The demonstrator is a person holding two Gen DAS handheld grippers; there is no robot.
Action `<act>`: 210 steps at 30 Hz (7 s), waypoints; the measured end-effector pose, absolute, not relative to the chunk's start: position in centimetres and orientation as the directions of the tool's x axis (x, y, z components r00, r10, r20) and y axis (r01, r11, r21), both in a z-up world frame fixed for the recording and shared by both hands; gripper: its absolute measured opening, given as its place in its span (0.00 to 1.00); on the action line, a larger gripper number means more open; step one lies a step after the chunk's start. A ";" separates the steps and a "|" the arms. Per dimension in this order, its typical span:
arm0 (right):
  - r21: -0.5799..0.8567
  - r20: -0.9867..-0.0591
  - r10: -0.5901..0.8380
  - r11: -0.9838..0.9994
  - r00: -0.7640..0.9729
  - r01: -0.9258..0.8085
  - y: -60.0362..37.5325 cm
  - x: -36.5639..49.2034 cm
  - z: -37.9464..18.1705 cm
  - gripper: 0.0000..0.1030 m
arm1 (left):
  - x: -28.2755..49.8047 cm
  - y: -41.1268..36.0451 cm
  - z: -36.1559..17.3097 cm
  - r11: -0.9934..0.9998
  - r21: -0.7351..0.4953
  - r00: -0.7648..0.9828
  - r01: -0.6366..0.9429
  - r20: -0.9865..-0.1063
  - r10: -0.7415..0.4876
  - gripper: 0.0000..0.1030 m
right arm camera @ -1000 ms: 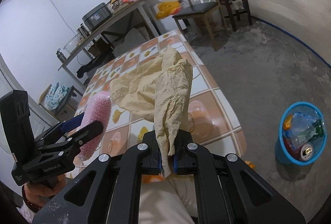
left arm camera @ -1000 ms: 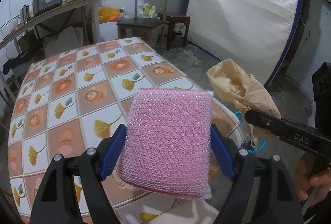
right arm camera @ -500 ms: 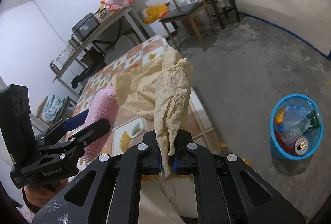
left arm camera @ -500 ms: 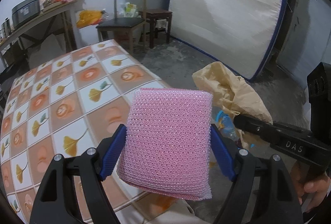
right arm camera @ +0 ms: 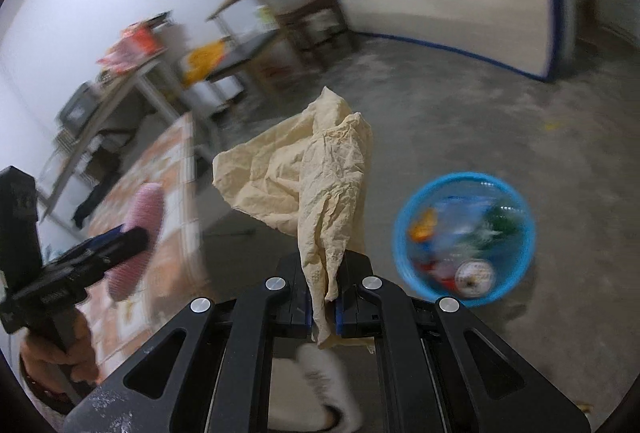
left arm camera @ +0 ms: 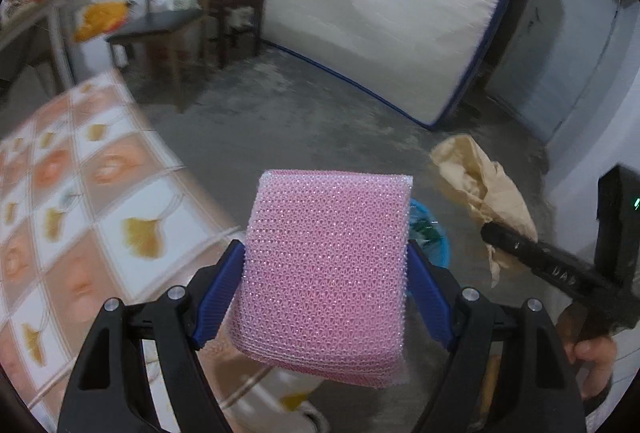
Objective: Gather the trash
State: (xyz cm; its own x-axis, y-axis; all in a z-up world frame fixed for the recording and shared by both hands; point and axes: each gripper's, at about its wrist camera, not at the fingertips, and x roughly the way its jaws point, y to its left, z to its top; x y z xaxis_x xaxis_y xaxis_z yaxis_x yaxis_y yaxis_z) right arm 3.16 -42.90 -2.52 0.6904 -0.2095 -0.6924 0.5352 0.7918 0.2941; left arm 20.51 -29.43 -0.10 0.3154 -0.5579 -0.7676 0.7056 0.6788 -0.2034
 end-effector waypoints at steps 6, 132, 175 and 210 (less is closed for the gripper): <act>0.254 -0.741 -0.318 0.683 0.592 0.685 -47.4 -0.3 -5.3 0.06 | 21.3 -37.1 -3.6 0.622 -0.299 0.157 0.723 -0.807 -0.570 0.75; -0.164 -0.522 -0.615 0.752 0.591 0.638 -17.3 -4.2 0.5 0.92 | 5.2 -5.8 1.2 0.973 0.142 0.733 0.183 -0.679 -0.039 0.95; -0.171 -0.522 -0.610 0.760 0.597 0.627 -16.7 -3.5 0.5 0.92 | 5.2 -5.0 0.8 0.981 0.119 0.714 0.153 -0.700 -0.026 0.95; -0.174 -0.522 -0.604 0.767 0.603 0.618 -17.0 -3.3 0.4 0.92 | 5.4 -4.7 0.3 0.982 0.113 0.701 0.152 -0.712 -0.026 0.95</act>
